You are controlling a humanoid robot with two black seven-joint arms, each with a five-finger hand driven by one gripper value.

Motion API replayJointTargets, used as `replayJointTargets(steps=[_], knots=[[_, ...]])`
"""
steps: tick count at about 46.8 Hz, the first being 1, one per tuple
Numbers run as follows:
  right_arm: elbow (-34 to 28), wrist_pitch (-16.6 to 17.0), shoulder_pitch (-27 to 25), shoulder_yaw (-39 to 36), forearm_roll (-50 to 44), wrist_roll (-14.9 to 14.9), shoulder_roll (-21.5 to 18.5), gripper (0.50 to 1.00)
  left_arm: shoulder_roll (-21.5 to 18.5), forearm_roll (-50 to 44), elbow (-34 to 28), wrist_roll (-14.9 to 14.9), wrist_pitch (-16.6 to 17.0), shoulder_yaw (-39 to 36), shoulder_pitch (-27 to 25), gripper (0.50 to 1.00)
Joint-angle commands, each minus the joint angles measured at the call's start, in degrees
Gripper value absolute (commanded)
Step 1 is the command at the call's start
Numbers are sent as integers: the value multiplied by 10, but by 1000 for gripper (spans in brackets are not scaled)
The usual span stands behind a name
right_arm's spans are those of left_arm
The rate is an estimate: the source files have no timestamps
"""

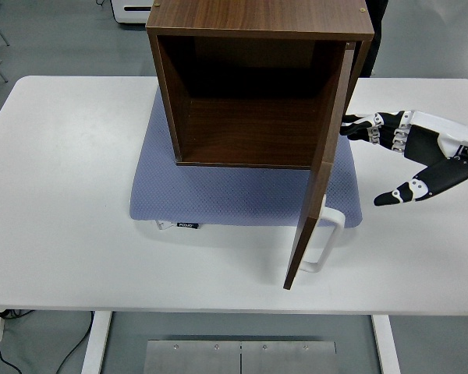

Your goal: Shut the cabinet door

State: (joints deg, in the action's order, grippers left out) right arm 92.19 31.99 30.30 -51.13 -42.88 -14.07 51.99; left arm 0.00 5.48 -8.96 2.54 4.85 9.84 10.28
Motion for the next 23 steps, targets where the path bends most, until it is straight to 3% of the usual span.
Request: replayJointTargets(steps=[1,23], knots=[[0,0,5,7,0,0,-5,1000,0,0,0,0,0,0,0,1000],[-13,-7,61,52,0,8,-42,1000,0,0,0,0,1,0,0,1000]])
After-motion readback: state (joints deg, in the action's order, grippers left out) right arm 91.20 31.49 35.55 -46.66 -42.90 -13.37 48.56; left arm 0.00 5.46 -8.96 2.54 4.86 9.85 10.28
